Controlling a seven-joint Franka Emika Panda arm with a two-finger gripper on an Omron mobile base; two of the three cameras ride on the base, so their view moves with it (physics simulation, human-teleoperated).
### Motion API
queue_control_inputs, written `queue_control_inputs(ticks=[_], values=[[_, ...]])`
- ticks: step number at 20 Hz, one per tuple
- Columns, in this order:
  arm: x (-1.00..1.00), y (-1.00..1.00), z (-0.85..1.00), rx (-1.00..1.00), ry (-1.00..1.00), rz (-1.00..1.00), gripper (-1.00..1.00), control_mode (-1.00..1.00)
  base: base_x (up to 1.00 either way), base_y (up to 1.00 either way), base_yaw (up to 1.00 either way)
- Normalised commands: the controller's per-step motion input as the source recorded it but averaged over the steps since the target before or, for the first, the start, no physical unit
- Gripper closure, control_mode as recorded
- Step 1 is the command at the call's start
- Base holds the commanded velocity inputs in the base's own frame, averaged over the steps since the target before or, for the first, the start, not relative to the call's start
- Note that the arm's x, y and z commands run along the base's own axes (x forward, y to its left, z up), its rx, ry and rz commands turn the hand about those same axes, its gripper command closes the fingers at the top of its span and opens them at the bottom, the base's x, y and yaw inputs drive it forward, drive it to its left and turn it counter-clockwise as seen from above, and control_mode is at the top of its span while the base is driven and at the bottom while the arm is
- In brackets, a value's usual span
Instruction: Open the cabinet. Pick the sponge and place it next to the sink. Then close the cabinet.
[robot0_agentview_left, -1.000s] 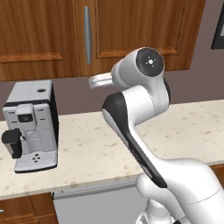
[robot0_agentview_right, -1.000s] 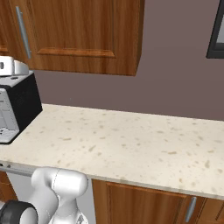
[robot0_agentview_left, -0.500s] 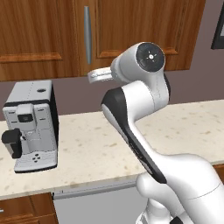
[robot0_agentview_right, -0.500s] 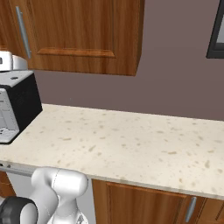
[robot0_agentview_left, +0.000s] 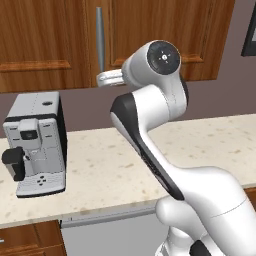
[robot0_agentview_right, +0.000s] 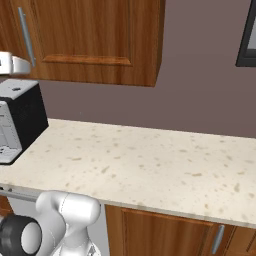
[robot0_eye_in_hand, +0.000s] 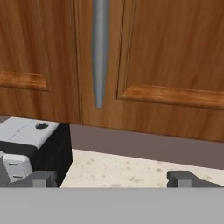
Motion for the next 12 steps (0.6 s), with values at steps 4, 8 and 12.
queue_control_inputs(ticks=[4,8,12], values=[[0.19,0.0,0.0,0.0,-0.01,0.0,-1.0,-1.0,0.0,0.0,0.0],[0.26,0.06,0.0,0.0,0.0,0.0,-1.0,-1.0,0.0,0.0,0.0],[0.04,0.01,0.0,0.0,0.0,0.0,-1.0,-1.0,0.0,0.0,0.0]])
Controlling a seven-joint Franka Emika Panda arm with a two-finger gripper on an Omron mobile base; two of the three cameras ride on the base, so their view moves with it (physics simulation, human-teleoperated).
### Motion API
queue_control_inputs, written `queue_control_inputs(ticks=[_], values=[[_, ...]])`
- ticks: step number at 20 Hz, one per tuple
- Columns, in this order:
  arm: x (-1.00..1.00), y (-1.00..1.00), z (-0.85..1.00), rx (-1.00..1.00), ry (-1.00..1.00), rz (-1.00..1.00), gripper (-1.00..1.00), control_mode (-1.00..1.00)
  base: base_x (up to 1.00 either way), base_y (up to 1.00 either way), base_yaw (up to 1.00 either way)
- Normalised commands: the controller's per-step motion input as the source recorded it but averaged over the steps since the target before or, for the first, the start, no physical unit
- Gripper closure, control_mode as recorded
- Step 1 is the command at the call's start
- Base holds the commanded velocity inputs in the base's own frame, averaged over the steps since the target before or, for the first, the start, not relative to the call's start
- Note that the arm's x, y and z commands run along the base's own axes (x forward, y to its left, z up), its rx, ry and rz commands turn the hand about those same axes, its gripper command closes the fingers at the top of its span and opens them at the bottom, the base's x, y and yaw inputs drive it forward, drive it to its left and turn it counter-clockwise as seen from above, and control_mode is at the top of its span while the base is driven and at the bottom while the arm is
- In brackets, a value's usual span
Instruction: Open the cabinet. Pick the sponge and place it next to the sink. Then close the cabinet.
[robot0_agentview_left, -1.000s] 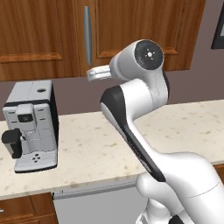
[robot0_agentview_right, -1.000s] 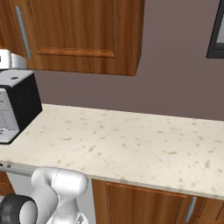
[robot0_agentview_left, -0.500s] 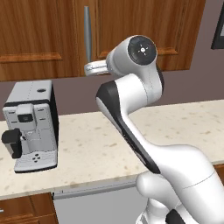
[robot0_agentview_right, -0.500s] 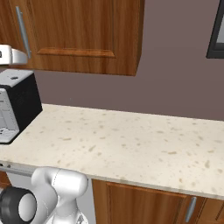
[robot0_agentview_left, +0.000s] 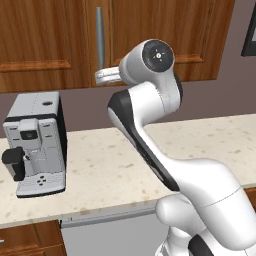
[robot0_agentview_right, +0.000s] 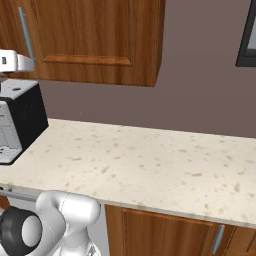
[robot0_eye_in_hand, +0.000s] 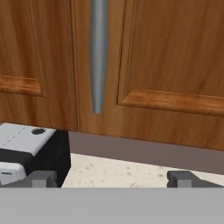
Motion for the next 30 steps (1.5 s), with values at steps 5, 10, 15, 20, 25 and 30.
queue_control_inputs(ticks=[5,10,15,20,25,30], values=[[0.0,0.0,0.06,0.0,0.0,0.0,-1.0,-1.0,0.0,0.0,0.0],[0.0,0.01,0.02,0.0,0.0,0.0,-1.0,-1.0,0.0,0.0,0.0],[0.04,0.0,0.01,0.0,0.0,0.0,-1.0,-1.0,0.0,0.0,0.0],[0.01,0.0,0.16,0.04,0.0,0.0,-1.0,-1.0,0.0,0.0,0.0],[0.01,0.01,0.14,0.05,0.0,0.0,-1.0,-1.0,0.0,0.0,0.0],[0.04,0.05,0.01,0.01,0.0,0.0,-1.0,-1.0,0.0,0.0,0.0]])
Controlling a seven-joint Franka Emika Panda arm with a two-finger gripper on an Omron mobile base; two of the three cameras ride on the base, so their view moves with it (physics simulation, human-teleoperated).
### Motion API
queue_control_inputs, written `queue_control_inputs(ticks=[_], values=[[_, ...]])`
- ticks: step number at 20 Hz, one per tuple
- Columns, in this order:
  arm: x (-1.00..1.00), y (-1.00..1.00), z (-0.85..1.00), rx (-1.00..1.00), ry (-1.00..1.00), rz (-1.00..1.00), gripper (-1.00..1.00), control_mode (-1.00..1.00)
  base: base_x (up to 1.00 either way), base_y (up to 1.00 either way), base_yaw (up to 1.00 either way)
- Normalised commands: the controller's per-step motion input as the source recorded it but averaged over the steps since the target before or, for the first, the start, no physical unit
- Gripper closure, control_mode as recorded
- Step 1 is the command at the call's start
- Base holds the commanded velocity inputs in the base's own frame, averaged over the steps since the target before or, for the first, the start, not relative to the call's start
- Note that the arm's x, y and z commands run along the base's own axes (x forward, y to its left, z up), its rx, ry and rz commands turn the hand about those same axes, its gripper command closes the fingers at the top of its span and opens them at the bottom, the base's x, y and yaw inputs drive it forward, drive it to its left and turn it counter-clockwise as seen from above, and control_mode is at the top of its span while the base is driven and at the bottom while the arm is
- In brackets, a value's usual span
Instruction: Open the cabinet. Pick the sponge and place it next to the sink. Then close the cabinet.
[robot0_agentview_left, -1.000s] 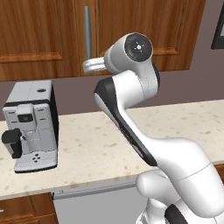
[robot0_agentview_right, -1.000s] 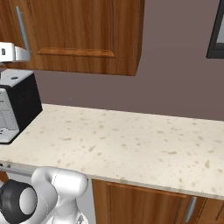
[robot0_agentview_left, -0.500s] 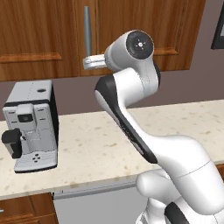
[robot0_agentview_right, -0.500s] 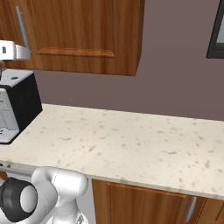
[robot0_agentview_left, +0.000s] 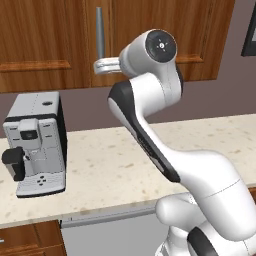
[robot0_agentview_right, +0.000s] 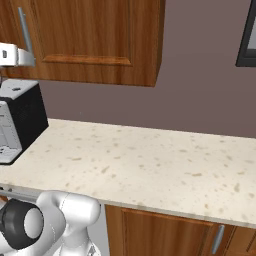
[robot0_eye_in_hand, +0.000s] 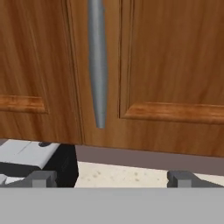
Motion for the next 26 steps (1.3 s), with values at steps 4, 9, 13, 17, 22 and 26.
queue_control_inputs(ticks=[4,9,13,17,22,26], values=[[0.25,0.0,0.0,0.0,0.0,0.0,-1.0,-1.0,0.0,0.0,0.0],[0.37,0.02,0.0,0.0,0.0,0.0,-1.0,-1.0,0.0,0.0,0.0],[0.31,0.13,0.06,0.0,0.0,0.0,-1.0,-1.0,0.0,0.0,0.0],[0.13,0.14,0.12,0.0,0.01,0.0,-1.0,-1.0,0.0,0.0,0.0],[0.08,0.13,0.09,0.0,0.02,0.0,-1.0,-1.0,0.0,0.0,0.0],[0.23,0.0,0.0,0.0,0.0,0.0,-1.0,-1.0,0.0,0.0,0.0]])
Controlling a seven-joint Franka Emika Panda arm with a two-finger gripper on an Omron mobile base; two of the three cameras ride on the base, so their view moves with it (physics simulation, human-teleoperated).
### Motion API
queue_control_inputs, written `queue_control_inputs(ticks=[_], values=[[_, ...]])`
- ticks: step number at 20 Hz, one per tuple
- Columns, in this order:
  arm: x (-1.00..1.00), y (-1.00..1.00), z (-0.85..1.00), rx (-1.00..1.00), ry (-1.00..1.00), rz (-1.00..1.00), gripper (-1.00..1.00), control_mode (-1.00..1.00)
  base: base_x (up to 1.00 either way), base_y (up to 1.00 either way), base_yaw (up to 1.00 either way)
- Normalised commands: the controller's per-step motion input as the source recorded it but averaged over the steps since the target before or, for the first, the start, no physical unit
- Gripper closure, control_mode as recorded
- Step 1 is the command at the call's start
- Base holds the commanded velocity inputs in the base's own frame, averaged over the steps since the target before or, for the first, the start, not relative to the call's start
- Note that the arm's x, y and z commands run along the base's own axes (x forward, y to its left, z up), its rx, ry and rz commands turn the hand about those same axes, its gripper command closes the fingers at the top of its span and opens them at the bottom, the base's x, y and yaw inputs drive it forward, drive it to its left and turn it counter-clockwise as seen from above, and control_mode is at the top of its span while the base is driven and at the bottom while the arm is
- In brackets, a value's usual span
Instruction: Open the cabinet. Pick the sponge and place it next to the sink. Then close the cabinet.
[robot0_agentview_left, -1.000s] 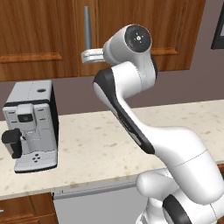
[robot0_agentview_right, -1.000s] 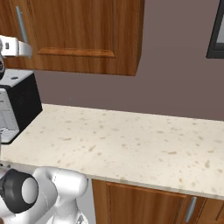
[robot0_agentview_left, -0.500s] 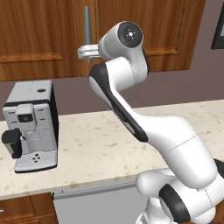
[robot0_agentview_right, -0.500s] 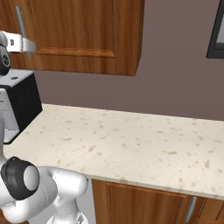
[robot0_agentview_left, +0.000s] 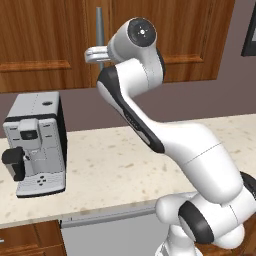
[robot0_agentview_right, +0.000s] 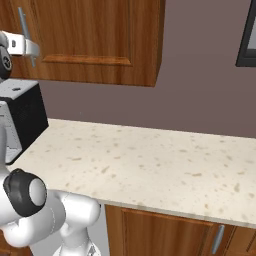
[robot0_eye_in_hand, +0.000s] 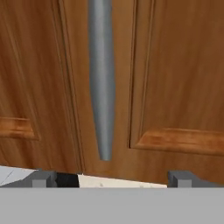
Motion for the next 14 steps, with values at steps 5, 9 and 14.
queue_control_inputs(ticks=[5,9,14], values=[[0.41,0.0,-0.02,0.0,0.0,-0.01,-1.0,-1.0,0.0,0.0,0.0],[0.4,0.0,-0.01,0.0,0.0,0.0,-1.0,-1.0,0.0,0.0,0.0],[0.16,0.06,0.0,0.0,0.0,0.0,-1.0,-1.0,0.0,0.0,0.0]])
